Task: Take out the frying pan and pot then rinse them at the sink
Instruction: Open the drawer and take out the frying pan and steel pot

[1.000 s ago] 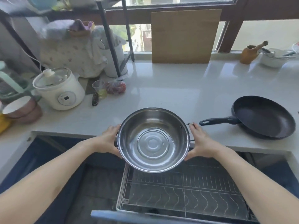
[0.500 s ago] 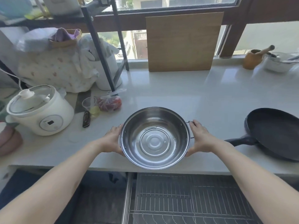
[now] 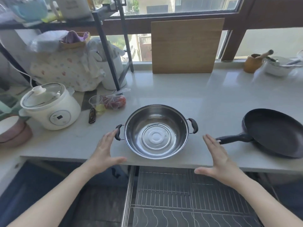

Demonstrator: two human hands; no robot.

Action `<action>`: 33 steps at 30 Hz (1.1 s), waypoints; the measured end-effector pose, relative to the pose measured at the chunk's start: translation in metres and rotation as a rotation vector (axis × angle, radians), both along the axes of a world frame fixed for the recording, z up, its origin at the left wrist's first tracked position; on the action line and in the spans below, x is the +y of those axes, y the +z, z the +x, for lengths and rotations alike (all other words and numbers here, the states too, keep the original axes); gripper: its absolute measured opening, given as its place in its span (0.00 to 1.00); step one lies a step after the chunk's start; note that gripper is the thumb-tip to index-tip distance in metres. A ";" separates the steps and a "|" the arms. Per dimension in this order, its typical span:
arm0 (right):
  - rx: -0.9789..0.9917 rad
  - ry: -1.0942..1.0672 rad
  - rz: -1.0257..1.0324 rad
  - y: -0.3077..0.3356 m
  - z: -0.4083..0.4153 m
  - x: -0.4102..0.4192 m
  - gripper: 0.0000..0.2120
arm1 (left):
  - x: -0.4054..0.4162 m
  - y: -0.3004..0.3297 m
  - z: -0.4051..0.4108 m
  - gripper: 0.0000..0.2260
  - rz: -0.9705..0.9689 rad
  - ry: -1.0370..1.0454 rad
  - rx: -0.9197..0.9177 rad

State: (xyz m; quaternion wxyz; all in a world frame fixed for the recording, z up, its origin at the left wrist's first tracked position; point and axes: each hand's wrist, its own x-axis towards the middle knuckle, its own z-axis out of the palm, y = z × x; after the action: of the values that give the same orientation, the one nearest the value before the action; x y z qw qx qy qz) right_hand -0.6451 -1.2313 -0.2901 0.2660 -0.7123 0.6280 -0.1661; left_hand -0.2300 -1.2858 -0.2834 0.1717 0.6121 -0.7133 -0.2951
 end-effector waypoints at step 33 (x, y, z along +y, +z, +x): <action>0.074 -0.813 0.394 -0.158 -0.107 0.320 0.50 | 0.322 -0.147 -0.116 0.46 0.400 0.730 -0.110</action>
State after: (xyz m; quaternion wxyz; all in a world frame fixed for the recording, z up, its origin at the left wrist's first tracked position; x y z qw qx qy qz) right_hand -0.7526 -0.9115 -0.4476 0.2873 -0.3490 0.8853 -0.1089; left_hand -0.3461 -0.9639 -0.4307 0.1044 0.8609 -0.3861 -0.3143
